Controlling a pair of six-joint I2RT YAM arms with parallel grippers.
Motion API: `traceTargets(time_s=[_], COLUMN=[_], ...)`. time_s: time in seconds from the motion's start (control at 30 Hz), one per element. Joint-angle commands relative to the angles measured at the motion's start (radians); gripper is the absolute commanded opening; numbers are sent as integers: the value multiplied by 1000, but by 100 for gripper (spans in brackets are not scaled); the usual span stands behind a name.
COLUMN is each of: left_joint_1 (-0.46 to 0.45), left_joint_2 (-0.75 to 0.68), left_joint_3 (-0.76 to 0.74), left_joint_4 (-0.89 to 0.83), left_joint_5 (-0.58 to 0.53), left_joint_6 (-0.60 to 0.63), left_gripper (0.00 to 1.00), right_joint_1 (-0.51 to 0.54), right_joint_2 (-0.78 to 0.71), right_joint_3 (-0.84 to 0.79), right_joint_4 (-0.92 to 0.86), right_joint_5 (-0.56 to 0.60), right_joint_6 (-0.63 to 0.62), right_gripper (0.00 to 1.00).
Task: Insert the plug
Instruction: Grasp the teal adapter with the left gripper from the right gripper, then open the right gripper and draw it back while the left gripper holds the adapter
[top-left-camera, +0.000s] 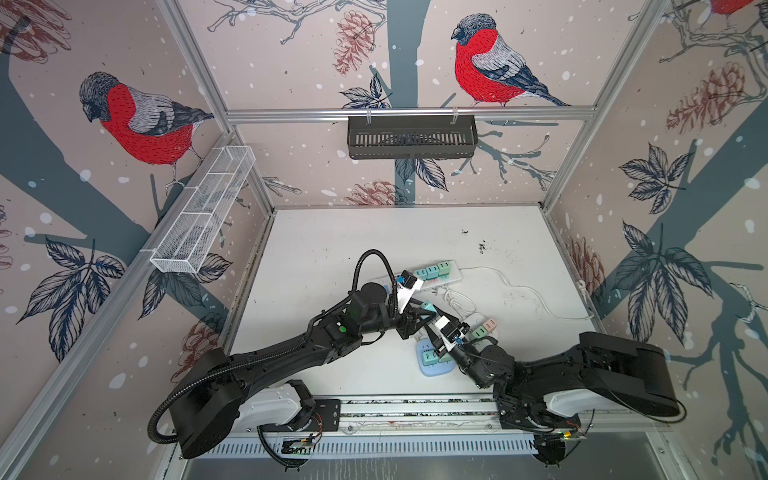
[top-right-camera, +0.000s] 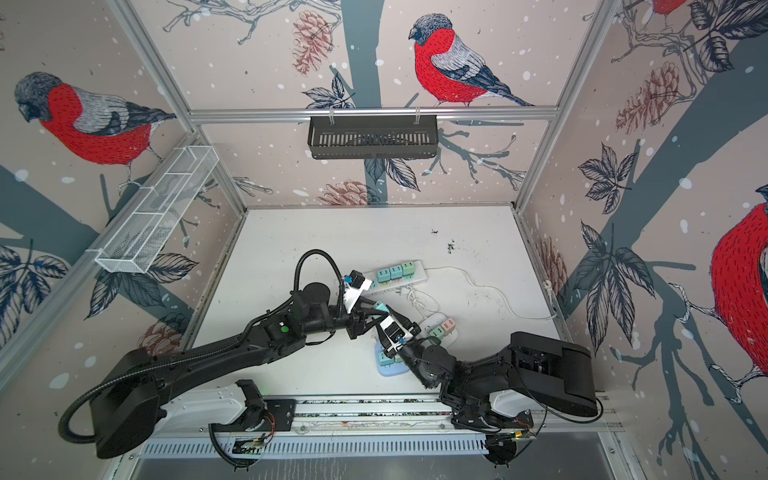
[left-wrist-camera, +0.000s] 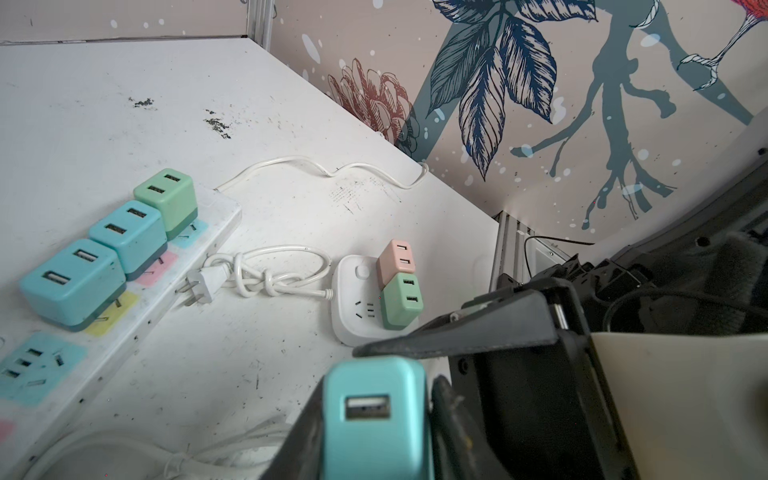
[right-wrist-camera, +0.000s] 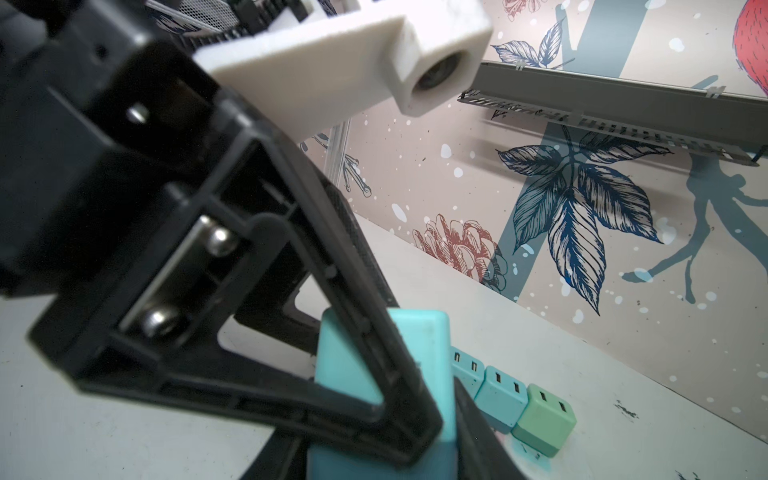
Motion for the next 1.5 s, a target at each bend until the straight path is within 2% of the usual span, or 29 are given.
traceTargets(time_s=[0.0, 0.07, 0.27, 0.37, 0.5, 0.6, 0.77, 0.87, 1.03, 1.13, 1.27, 1.47], left_joint_1=[-6, -6, -6, -6, -6, -6, -6, -6, -6, -6, -6, 6], left_joint_2=[-5, -11, -48, -72, -106, -136, -202, -258, -354, -379, -345, -200], left_joint_3=[5, 4, -12, -13, -40, -73, -147, -208, -337, -406, -414, -298], left_joint_4=[-5, -9, -22, -52, -51, -24, 35, 88, 215, 278, 276, 162], left_joint_5=[58, 41, -63, -141, -228, -283, -357, -366, -402, -435, -457, -515], left_joint_6=[29, 30, 33, 37, 65, 99, 206, 292, 453, 593, 722, 763], left_gripper=[13, 0, 0, 0, 0, 0, 0, 0, 0, 0, 0, 0], right_joint_1=[9, 12, 16, 16, 16, 16, 12, -18, -153, -258, -386, -458], right_joint_2=[8, 11, 8, 4, -6, -29, -105, -182, -320, -404, -454, -432], right_joint_3=[14, 17, 14, 13, 0, -20, -65, -72, -59, -71, -70, -70], right_joint_4=[58, 63, 72, 75, 87, 96, 78, -15, -259, -374, -483, -499], right_joint_5=[-21, -16, 0, 13, 31, 29, 22, 27, 28, -30, -81, -68], right_joint_6=[1, -2, -4, -1, -1, -5, -4, 26, 167, 247, 335, 370], right_gripper=[7, 12, 29, 53, 71, 79, 84, 86, 87, 90, 90, 90])
